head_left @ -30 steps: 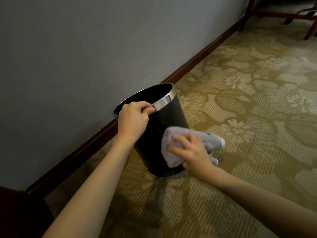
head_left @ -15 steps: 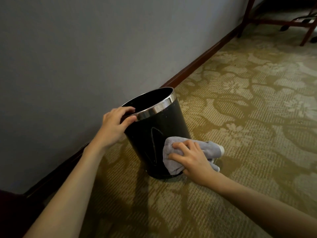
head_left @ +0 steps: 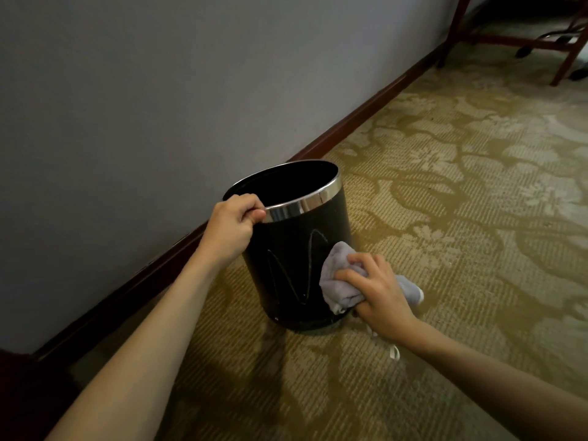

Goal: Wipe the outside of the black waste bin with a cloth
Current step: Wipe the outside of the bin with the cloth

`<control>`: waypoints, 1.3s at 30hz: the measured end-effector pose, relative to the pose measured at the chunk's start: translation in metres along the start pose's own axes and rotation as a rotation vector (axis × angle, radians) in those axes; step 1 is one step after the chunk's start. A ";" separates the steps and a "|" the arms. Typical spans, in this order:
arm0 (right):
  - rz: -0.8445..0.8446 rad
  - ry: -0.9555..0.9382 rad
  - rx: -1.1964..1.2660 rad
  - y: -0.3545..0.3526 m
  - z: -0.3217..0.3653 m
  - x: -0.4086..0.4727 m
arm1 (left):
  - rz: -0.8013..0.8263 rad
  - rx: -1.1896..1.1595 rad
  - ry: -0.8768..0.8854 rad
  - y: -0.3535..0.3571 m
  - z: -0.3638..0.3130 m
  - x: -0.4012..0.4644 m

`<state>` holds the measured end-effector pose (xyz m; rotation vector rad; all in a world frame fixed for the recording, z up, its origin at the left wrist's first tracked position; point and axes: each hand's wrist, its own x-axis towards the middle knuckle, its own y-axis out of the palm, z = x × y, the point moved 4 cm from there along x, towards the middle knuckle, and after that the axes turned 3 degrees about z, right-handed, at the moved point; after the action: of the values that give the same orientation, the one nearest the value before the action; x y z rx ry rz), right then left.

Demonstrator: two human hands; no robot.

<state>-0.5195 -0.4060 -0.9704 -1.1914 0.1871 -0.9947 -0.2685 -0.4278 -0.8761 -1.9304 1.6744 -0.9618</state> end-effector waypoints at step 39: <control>-0.003 0.190 0.112 -0.009 0.002 0.042 | -0.172 -0.031 -0.209 -0.027 0.009 0.009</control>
<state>-0.4992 -0.4353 -0.9471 -0.9957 0.2766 -1.1068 -0.2427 -0.4324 -0.8612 -2.1414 1.4331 -0.7666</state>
